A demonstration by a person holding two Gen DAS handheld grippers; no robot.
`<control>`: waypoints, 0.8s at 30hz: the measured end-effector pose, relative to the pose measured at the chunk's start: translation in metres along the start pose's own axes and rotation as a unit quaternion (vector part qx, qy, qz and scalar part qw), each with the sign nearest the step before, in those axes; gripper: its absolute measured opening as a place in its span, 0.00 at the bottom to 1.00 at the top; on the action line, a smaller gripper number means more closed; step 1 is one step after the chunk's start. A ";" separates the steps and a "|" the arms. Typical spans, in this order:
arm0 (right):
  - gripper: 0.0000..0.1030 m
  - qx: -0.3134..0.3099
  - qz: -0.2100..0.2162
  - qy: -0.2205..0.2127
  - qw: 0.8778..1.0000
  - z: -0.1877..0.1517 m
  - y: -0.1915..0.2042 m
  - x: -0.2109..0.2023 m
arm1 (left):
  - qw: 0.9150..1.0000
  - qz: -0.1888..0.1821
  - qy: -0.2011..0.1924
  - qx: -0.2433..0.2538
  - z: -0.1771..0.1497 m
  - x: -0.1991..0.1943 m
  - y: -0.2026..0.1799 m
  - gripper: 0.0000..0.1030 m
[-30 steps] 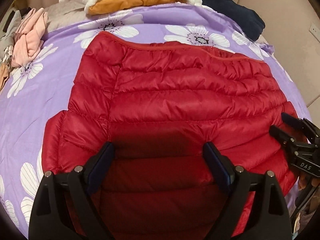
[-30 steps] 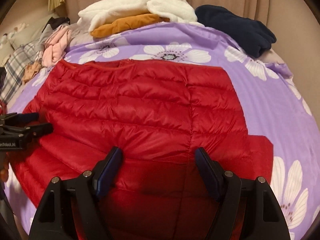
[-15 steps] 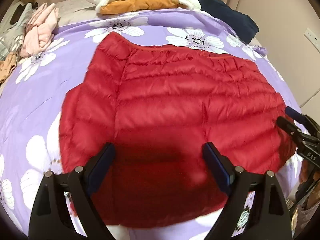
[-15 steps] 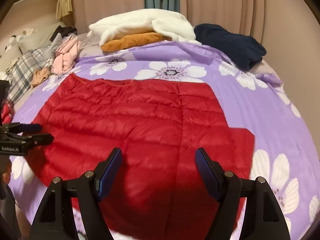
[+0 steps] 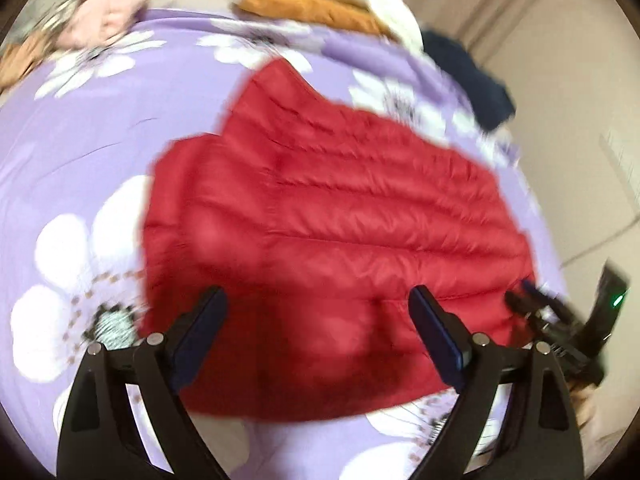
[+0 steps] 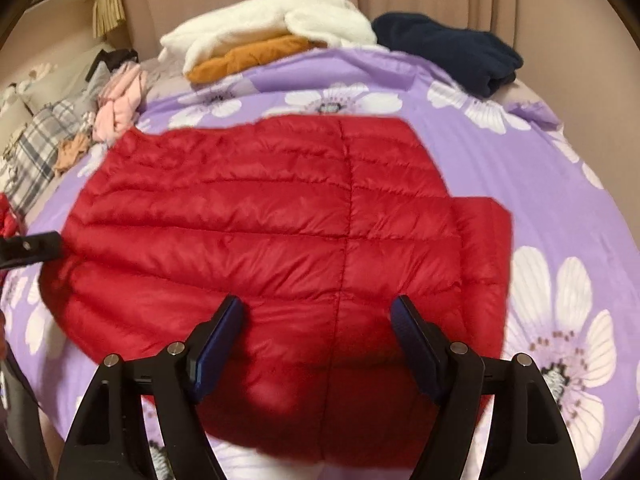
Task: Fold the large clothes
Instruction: 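Fold the jacket edge over with the left gripper while the right gripper holds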
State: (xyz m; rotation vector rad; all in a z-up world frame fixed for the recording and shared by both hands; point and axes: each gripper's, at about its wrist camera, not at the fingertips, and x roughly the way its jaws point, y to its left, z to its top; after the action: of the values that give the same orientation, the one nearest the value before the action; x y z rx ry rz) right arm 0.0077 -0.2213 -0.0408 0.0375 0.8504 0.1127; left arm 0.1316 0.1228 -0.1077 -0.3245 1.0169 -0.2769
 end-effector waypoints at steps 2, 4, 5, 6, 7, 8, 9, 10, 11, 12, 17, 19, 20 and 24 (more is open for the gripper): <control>0.74 0.007 0.009 -0.014 1.000 -0.006 -0.003 -0.013 | 0.999 -0.007 -0.021 -0.041 -0.001 -0.021 0.025 0.90; 0.74 0.016 0.015 -0.025 0.999 -0.009 -0.004 -0.023 | 0.996 -0.008 -0.029 -0.079 -0.005 -0.032 0.046 0.90; 0.74 0.020 0.020 -0.028 0.999 -0.010 -0.005 -0.026 | 0.994 -0.013 -0.031 -0.102 -0.008 -0.035 0.059 0.90; 0.74 0.025 0.027 -0.030 0.999 -0.010 -0.004 -0.028 | 0.991 -0.018 -0.029 -0.130 -0.012 -0.036 0.073 0.90; 0.74 0.028 0.035 -0.030 0.999 -0.009 -0.003 -0.029 | 0.988 -0.023 -0.027 -0.148 -0.016 -0.037 0.082 0.90; 0.74 0.029 0.041 -0.031 0.998 -0.009 -0.001 -0.031 | 0.984 -0.037 -0.022 -0.170 -0.020 -0.034 0.092 0.90; 0.74 0.029 0.048 -0.032 0.998 -0.008 0.003 -0.031 | 0.982 -0.049 -0.019 -0.184 -0.024 -0.034 0.097 0.90; 0.74 0.027 0.053 -0.033 0.998 -0.006 0.006 -0.031 | 0.978 -0.066 -0.016 -0.198 -0.027 -0.032 0.101 0.90; 0.74 0.024 0.058 -0.034 0.997 -0.004 0.009 -0.031 | 0.973 -0.087 -0.012 -0.215 -0.030 -0.027 0.106 0.90; 0.74 0.021 0.064 -0.035 0.997 -0.003 0.013 -0.031 | 0.968 -0.101 -0.007 -0.231 -0.031 -0.023 0.110 0.90; 0.74 0.008 0.084 -0.035 0.996 0.002 0.032 -0.026 | 0.954 -0.146 -0.001 -0.263 -0.035 -0.011 0.115 0.91; 0.74 0.001 0.089 -0.033 0.995 0.003 0.039 -0.022 | 0.949 -0.162 0.000 -0.271 -0.033 -0.009 0.117 0.91; 0.74 -0.001 0.089 -0.031 0.996 0.003 0.042 -0.020 | 0.946 -0.171 0.001 -0.275 -0.032 -0.008 0.118 0.92; 0.74 -0.008 0.094 -0.026 0.995 0.005 0.051 -0.014 | 0.941 -0.185 0.008 -0.282 -0.027 0.002 0.119 0.93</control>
State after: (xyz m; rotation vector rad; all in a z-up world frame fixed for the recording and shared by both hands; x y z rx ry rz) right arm -0.0021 -0.1724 -0.0235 0.1056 0.7919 0.2938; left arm 0.1185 0.2279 -0.1692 -1.0424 1.0348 -0.3214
